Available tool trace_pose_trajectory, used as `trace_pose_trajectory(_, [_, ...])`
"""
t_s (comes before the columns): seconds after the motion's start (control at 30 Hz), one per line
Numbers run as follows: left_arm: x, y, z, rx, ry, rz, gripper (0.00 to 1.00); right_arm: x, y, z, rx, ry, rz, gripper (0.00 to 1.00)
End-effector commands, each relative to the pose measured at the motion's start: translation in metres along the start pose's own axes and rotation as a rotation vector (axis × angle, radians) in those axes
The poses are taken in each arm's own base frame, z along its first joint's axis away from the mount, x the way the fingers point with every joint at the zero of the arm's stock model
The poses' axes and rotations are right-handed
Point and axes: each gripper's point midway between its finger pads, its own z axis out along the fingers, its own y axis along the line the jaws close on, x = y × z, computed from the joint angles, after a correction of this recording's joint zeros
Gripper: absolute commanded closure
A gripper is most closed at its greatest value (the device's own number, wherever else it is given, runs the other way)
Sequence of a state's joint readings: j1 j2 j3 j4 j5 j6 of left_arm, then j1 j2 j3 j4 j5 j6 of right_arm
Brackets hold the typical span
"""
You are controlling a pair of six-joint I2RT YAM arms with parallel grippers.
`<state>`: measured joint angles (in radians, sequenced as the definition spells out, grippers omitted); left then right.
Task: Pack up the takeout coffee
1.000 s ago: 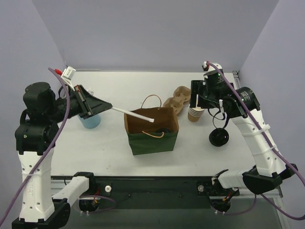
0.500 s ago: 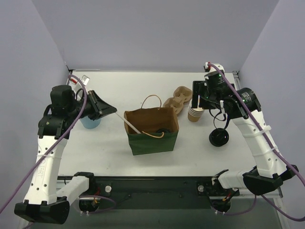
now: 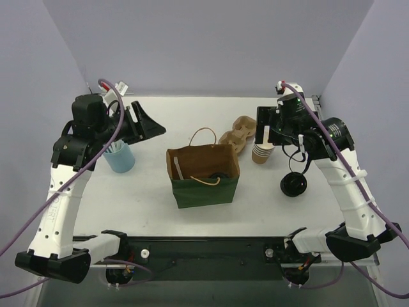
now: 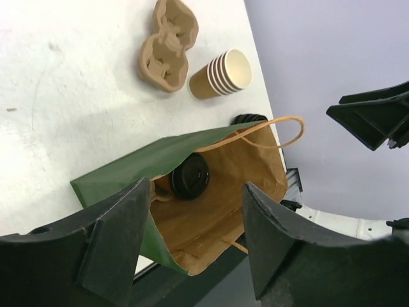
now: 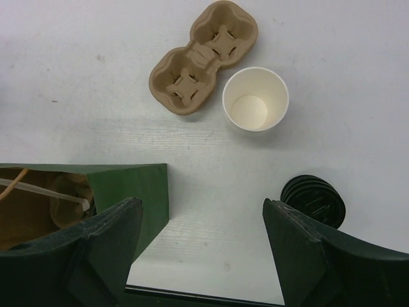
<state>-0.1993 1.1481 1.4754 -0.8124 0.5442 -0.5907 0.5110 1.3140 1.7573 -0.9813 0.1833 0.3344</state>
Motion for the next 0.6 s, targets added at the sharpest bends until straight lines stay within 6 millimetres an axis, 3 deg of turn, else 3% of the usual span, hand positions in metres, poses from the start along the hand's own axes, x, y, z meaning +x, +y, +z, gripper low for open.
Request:
trace_pose_trajectory(0.0, [-0.026, -0.016, -0.018, -0.001, -0.098, 0.111, 0.29, -0.01, 0.006, -0.021, -0.064, -0.03, 0.025, 0.15])
trace_pose_trajectory(0.03, [-0.029, -0.018, -0.02, 0.002, -0.118, 0.122, 0.27, -0.011, 0.008, -0.022, -0.072, -0.033, 0.038, 0.12])
trace_pose_trajectory(0.07, [-0.029, -0.021, -0.023, 0.01, -0.131, 0.132, 0.17, -0.012, 0.011, -0.023, -0.087, -0.033, 0.051, 0.11])
trace_pose_trajectory(0.17, [-0.028, -0.016, -0.026, 0.004, -0.174, 0.158, 0.08, -0.016, 0.024, -0.025, -0.145, -0.026, 0.092, 0.11])
trace_pose_trajectory(0.37, [-0.023, -0.022, -0.035, 0.081, -0.283, 0.157, 0.05, -0.021, 0.05, -0.03, -0.267, -0.012, 0.172, 0.1])
trace_pose_trajectory(0.57, [-0.009, -0.006, -0.029, 0.043, -0.242, 0.149, 0.03, -0.021, 0.063, -0.031, -0.344, -0.032, 0.224, 0.1])
